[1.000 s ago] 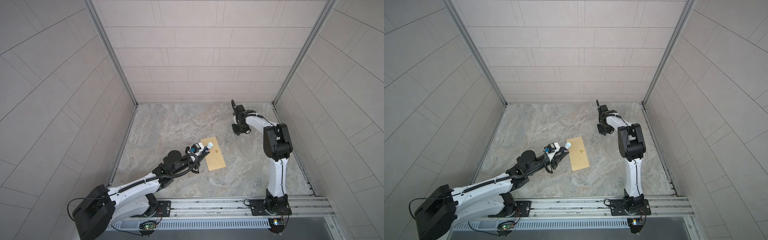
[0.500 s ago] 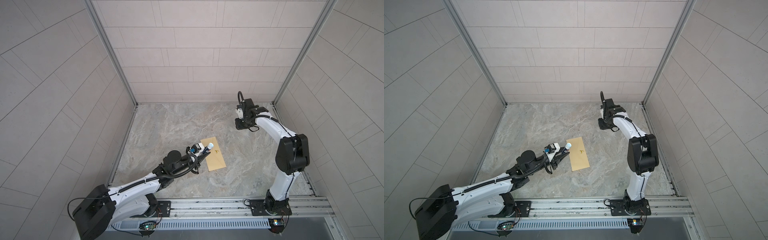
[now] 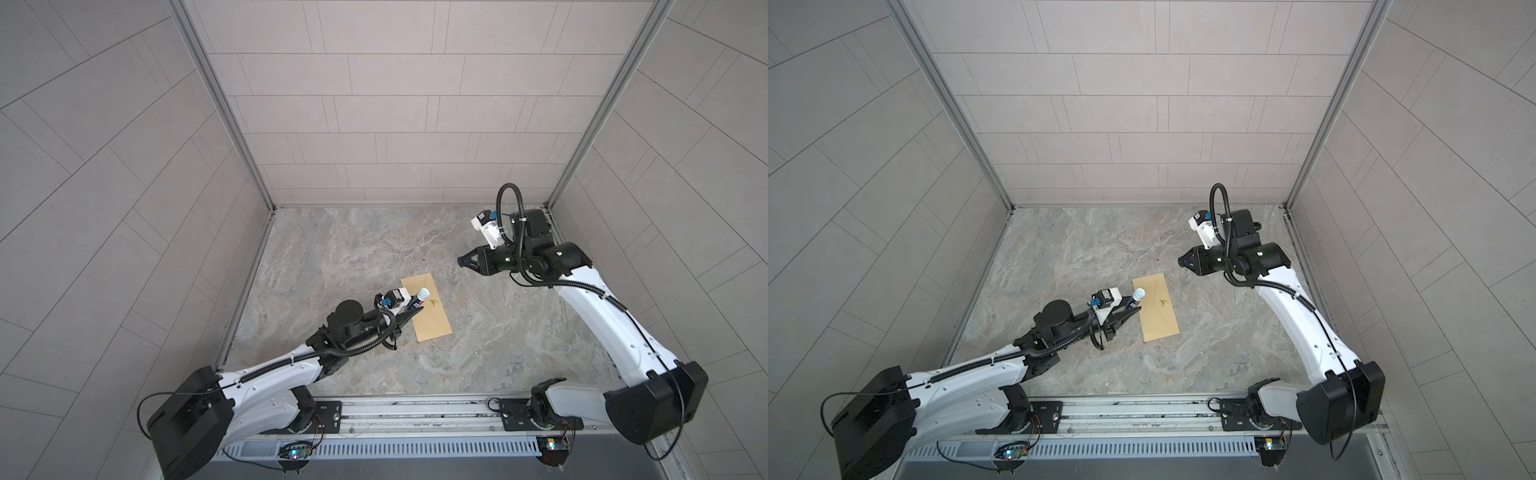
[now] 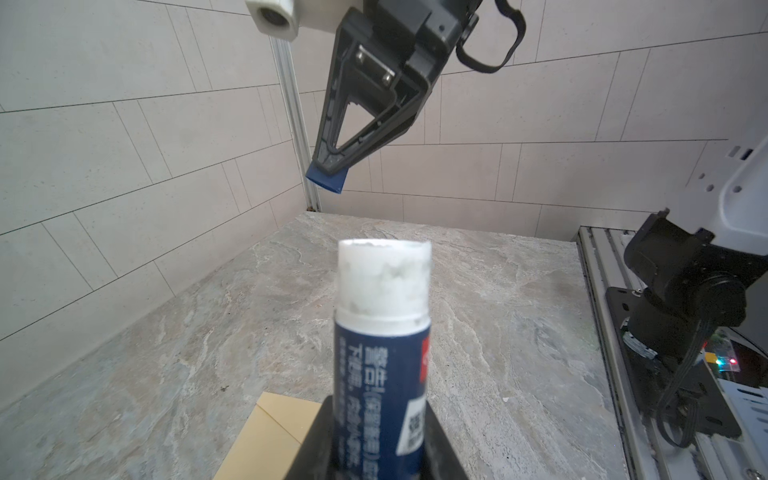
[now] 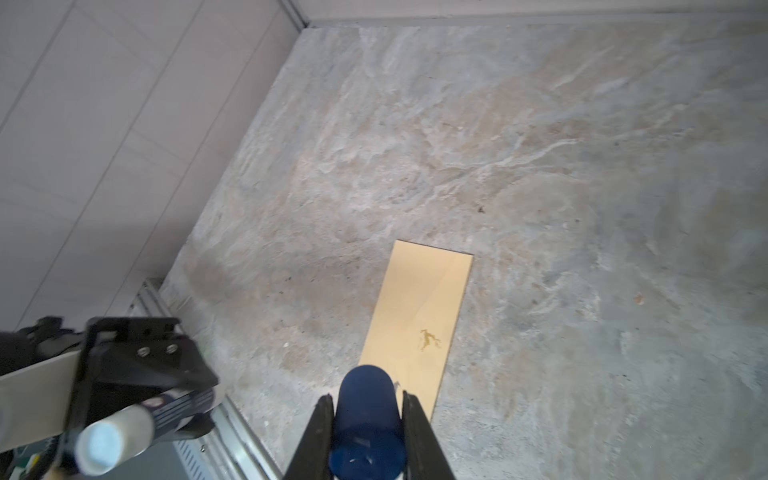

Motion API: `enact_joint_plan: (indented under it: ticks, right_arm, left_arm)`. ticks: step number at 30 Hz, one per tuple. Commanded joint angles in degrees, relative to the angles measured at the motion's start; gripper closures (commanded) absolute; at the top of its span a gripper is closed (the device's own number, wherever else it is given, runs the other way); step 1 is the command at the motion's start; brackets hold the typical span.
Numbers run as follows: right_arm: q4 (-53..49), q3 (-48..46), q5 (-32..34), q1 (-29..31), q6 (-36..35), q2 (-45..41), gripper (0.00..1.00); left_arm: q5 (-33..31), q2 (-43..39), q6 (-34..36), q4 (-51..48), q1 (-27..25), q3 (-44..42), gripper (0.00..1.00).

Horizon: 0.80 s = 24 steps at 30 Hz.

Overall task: Place the letter into the envelope and seal it
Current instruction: 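Lift the blue cap with the right gripper and carry it over the glue stick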

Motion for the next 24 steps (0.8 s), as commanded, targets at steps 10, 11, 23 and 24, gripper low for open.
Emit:
enact_joint_plan:
  ticks: [10, 11, 23, 24]
  right_arm:
    - [-4.57, -0.94, -7.6, 7.99, -1.56, -4.34, 0.85]
    - [-4.99, -0.77, -7.68, 8.64, -1.82, -4.2, 0.85]
    - [-5.99, -0.17, -8.21, 13.35, -3.17, -3.05, 0.85]
    - [-5.76, -0.21, -8.21, 13.58, -3.08, -2.96, 0.85]
  left_arm:
    - [5.09, 0.99, 1.94, 1.57, 0.0, 1.08, 1.0]
    - [5.06, 1.04, 1.94, 1.59, -0.02, 1.09, 1.0]
    - [5.72, 1.45, 1.86, 1.59, -0.04, 1.44, 1.0]
    - [5.7, 1.45, 1.85, 1.52, -0.04, 1.44, 1.0]
